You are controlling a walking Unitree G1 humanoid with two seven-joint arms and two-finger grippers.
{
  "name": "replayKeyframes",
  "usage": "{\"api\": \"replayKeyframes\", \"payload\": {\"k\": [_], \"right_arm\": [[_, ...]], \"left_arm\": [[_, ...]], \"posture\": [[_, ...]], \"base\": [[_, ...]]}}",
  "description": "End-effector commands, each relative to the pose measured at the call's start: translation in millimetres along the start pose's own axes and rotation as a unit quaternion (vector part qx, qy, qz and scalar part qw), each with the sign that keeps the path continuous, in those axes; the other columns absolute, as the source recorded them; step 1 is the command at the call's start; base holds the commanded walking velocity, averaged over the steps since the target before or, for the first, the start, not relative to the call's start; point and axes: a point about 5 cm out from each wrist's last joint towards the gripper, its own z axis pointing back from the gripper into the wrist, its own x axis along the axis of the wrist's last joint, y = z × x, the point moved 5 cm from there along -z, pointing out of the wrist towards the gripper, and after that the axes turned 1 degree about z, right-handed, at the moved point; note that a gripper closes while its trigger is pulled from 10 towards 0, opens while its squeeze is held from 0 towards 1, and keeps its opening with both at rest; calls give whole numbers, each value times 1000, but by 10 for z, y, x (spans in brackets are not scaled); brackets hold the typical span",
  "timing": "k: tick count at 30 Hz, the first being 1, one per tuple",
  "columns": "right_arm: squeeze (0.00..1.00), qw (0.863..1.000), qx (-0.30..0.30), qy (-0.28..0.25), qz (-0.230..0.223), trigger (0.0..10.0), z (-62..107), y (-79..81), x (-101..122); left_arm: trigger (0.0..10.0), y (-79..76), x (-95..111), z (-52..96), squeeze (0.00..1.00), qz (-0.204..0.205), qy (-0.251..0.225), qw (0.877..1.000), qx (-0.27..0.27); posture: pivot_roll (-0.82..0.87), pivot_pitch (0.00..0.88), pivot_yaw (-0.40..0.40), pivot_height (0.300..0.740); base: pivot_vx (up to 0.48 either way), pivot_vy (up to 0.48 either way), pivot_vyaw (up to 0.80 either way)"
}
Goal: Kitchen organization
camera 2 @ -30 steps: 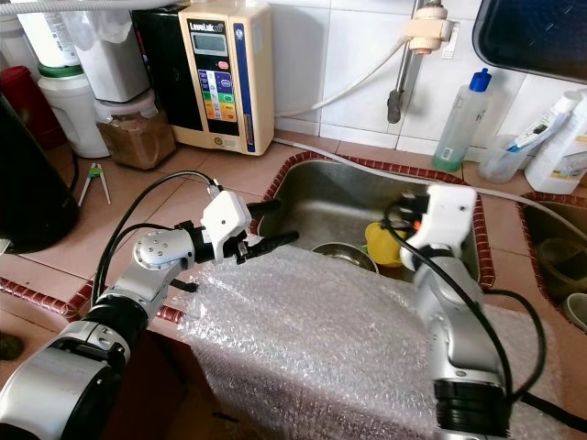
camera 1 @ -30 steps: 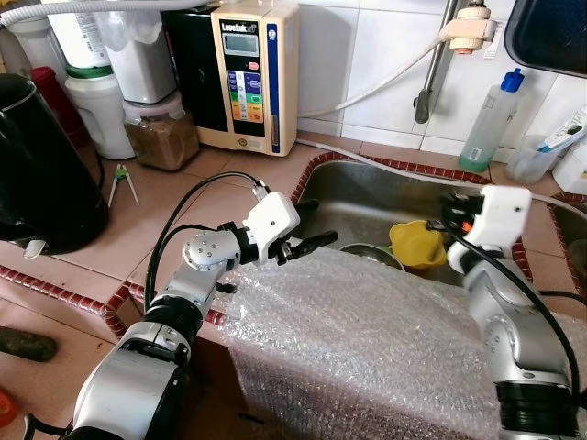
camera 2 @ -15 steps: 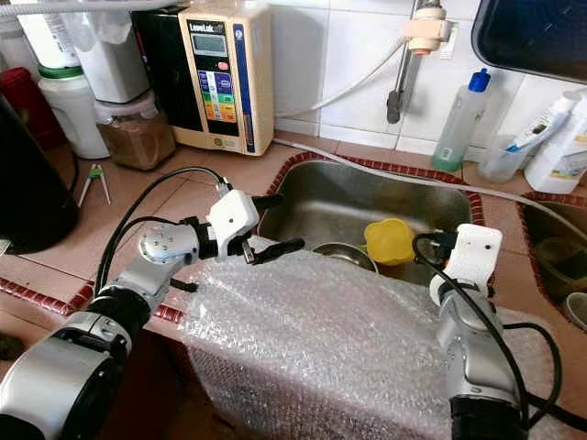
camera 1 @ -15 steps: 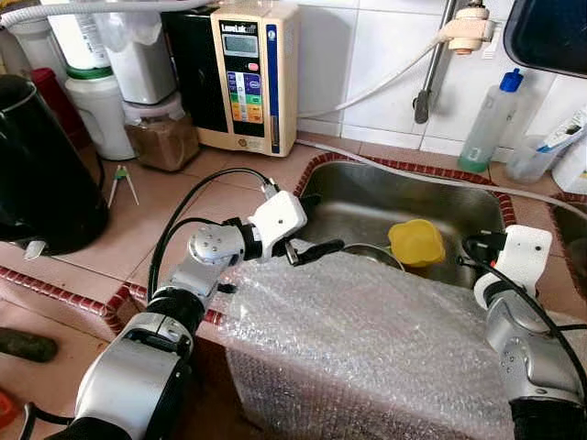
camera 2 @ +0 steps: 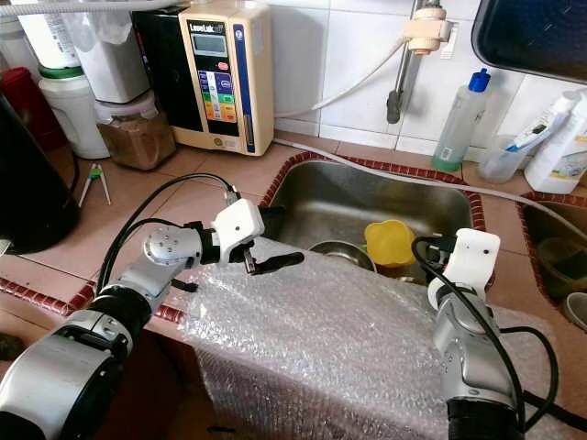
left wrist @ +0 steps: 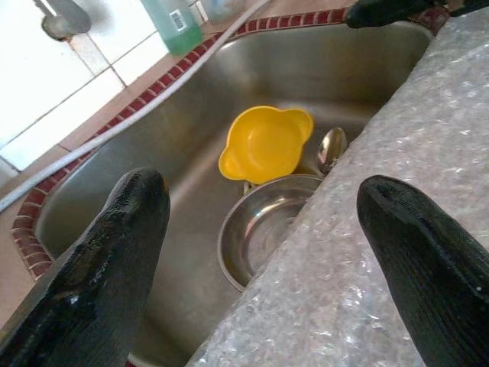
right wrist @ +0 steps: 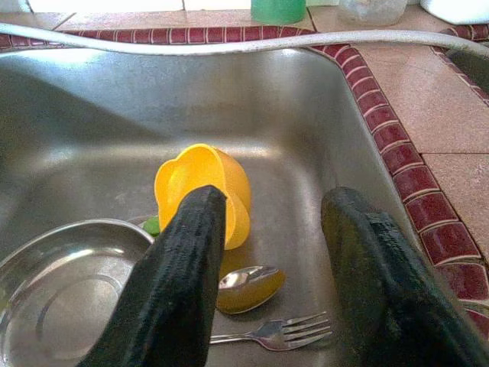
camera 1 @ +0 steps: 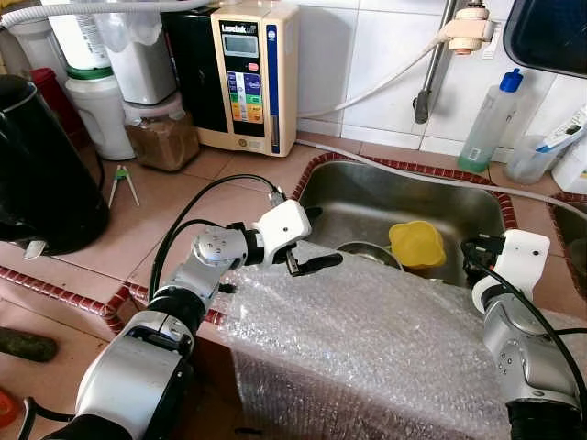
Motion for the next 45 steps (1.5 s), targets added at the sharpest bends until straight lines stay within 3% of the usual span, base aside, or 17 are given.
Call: {"api": "replayKeyframes", "payload": {"k": [1, 8, 9, 13, 19, 24, 25, 27, 28, 29, 30, 33, 34, 35, 36, 37, 45], "right_arm": [[1000, 1000, -4, 0, -3, 10000, 1, -14, 13], [1000, 999, -2, -39, 32, 10000, 16, -11, 194], [1000, 997, 6, -56, 49, 10000, 30, 8, 268], [1000, 992, 32, -87, 87, 10000, 77, 102, 393], [1000, 975, 85, -151, 139, 10000, 254, 254, 685], [1000, 965, 105, -184, 153, 10000, 426, 263, 842], [1000, 964, 107, -190, 152, 10000, 502, 266, 861], [1000, 963, 110, -194, 150, 10000, 554, 273, 865], [1000, 963, 112, -197, 148, 10000, 588, 278, 867], [1000, 962, 116, -200, 146, 10000, 634, 297, 862], [1000, 962, 122, -200, 142, 10000, 681, 323, 845], [1000, 967, 139, -187, 101, 10000, 772, 384, 764], [663, 969, 138, -183, 93, 10000, 797, 396, 722], [663, 970, 137, -179, 89, 10000, 815, 399, 696], [102, 972, 136, -175, 80, 10000, 845, 408, 654], [0, 972, 143, -173, 70, 10000, 908, 458, 589], [0, 975, 137, -169, 40, 10000, 964, 442, 530]], "left_arm": [[10000, 55, 39, -5, 1000, -11, 3, 1000, 7], [10000, 314, 79, 120, 1000, 30, -23, 995, 87], [10000, 472, 48, 230, 1000, 53, -27, 988, 143], [10000, 674, -86, 432, 1000, 98, -15, 970, 222], [10000, 980, -193, 859, 1000, 116, -15, 934, 338], [10000, 984, -392, 961, 1000, 146, 34, 917, 370], [10000, 974, -398, 1017, 1000, 122, 32, 914, 385], [10000, 960, -427, 1053, 1000, 128, 30, 910, 393], [10000, 949, -449, 1077, 835, 135, 28, 907, 399], [10000, 919, -479, 1108, 541, 139, 27, 905, 401], [10000, 868, -516, 1138, 0, 143, 25, 906, 398], [10000, 737, -598, 1229, 0, 141, 31, 907, 396], [10000, 695, -657, 1284, 0, 149, 37, 903, 401], [10000, 665, -694, 1318, 0, 156, 40, 900, 405], [10000, 622, -737, 1384, 0, 158, 46, 896, 412], [10000, 529, -798, 1518, 0, 160, 56, 888, 428], [10000, 219, -719, 1762, 0, 117, 72, 889, 437]], "posture": [[15, 0, 52, 740], [23, 0, 37, 740], [30, 0, 30, 740], [38, 0, 22, 740], [50, 0, 13, 740], [53, 0, 18, 740], [50, 0, 20, 740], [47, 0, 21, 740], [47, 0, 21, 740], [45, 0, 17, 740], [42, 0, 13, 740], [48, 0, 5, 740], [51, 0, 3, 740], [55, 0, 0, 740], [65, 0, -4, 740], [76, 0, -11, 740], [108, 0, -28, 740]], "base": [[0, 0, 0], [0, 0, 0], [0, 0, 0], [0, 0, 0], [0, 0, 0], [0, 0, 0], [0, 0, 0], [0, 0, 0], [0, 0, 0], [0, 0, 0], [0, 0, 0], [0, 0, 0], [0, 0, 0], [0, 0, 0], [0, 0, 0], [0, 0, 0], [0, 0, 0]]}}
